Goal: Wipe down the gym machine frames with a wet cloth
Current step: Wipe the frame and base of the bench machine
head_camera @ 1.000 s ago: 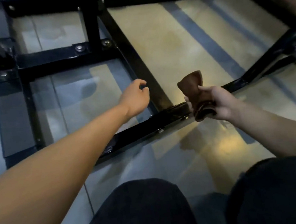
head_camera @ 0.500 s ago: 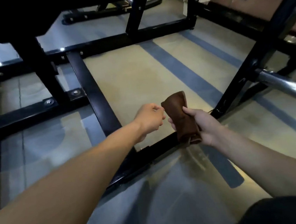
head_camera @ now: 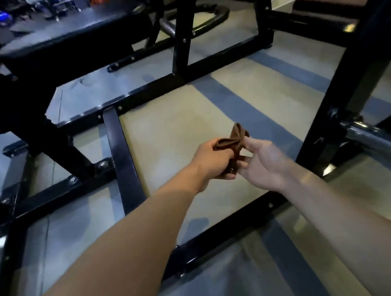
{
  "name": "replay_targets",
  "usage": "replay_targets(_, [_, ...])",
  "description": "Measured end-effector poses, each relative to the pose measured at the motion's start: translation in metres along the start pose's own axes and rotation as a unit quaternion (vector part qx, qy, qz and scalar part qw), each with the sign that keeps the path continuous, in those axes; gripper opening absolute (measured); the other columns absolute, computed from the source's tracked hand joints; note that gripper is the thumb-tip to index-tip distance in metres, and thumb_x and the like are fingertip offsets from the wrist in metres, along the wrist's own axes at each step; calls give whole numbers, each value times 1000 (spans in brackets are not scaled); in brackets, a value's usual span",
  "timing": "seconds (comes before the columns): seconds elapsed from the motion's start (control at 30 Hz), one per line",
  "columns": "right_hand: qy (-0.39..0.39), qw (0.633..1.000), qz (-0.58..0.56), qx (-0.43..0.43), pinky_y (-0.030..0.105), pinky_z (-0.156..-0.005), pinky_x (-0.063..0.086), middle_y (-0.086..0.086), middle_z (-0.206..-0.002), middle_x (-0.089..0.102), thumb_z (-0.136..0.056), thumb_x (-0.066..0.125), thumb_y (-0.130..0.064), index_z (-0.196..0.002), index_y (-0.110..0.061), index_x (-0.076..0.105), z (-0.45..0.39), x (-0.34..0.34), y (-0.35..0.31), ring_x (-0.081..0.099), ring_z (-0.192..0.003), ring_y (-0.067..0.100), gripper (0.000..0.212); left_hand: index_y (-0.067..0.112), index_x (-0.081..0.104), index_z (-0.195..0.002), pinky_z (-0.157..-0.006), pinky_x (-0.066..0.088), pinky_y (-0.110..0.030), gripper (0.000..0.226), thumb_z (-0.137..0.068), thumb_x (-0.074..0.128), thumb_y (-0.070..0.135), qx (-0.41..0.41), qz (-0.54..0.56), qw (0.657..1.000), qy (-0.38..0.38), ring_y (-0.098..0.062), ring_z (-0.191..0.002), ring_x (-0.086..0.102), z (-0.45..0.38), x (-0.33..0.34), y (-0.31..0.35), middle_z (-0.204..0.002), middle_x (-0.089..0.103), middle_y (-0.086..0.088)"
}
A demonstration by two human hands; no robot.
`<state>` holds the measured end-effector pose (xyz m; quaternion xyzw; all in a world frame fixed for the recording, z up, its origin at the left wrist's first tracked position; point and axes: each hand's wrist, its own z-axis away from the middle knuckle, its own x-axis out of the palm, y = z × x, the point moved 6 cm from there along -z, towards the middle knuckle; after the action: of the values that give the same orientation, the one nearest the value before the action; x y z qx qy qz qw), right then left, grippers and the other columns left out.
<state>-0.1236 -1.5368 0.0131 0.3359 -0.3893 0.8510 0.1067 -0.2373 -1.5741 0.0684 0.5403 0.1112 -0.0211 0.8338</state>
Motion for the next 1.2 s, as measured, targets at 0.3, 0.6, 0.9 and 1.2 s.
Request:
replay_targets(0.3, [112,786,567,-218,39,-114,41,2,-162,16,-97,70,-24,-165,-25,9,-17,-26,0,41,-142,24,91,5,64,-102,-47,50,-28,18,-97,47,11,1,-49,997,63,-23,-52,62,-45,-23,32,-82,74,-19])
replay_targets(0.6, [218,645,645,-347,31,-100,44,-2,-123,54,-97,70,-35,-137,-26,57,32,-32,-69,56,-116,19,43,12,60,-116,-31,30,-15,32,-88,47,20,-94,118,979,-138,-10,-34,37,-96,37,21,-79,54,-6])
replay_targets(0.9, [178,576,768,-214,31,-73,37,-2,-86,55,-107,50,-28,-104,-24,69,36,-59,-66,56,-80,17,19,15,65,-108,-54,48,-25,32,-94,61,44,-78,-54,957,-275,-20,-61,63,-97,59,0,-94,70,-8])
replay_targets(1.2, [216,763,589,-153,26,-76,51,-8,-92,71,-108,50,-36,-108,-27,69,21,-76,-40,69,-87,11,21,5,66,-113,-67,56,-26,48,-95,65,50,23,-193,949,-248,-19,-79,70,-107,50,3,-98,77,-16])
